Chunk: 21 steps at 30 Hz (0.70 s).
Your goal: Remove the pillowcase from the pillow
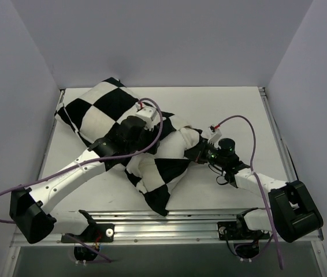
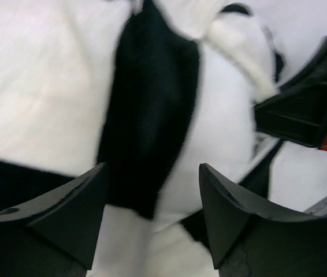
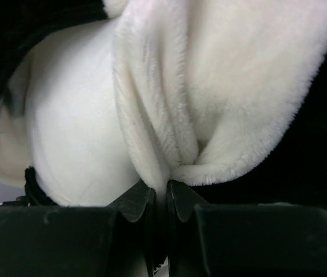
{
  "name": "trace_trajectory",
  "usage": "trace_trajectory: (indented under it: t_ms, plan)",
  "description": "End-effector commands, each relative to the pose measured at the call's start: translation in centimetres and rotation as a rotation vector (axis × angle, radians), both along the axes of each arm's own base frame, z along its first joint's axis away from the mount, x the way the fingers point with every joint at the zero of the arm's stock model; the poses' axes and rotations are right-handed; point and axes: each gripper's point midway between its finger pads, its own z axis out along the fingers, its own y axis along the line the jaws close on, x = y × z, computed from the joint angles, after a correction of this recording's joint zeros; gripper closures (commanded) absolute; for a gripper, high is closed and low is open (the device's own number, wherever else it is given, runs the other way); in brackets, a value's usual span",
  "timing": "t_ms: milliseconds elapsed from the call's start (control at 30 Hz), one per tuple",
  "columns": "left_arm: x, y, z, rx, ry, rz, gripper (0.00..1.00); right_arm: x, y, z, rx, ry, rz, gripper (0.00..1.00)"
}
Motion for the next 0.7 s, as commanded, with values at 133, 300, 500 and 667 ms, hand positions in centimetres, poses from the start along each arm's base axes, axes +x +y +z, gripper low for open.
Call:
trace_trajectory:
  t_ms: [133,300,500,667]
  plan:
    - [-0.6,-6.0,6.8,0.086,-0.189,-0.118,0.21,0.2,2.4,7.2,0.098,-0.223,0.135,1.0]
    - [0.2,-9.9,4.7,0.176,-0.165,-0.159,0.28,0.3,2.4,7.3,0.079,-0.23,0.127,1.0]
    - [1.7,-10.8,0.1,0.315,-0.097,-0.15,0.33,0.4,1.9,6.4,0.029,-0.221,0.102,1.0]
    - [3.7,-9.5,-2.9,0.389,-0.046,-0.095,0.39,0.4,0.9,4.5,-0.03,-0.19,0.06,1.0]
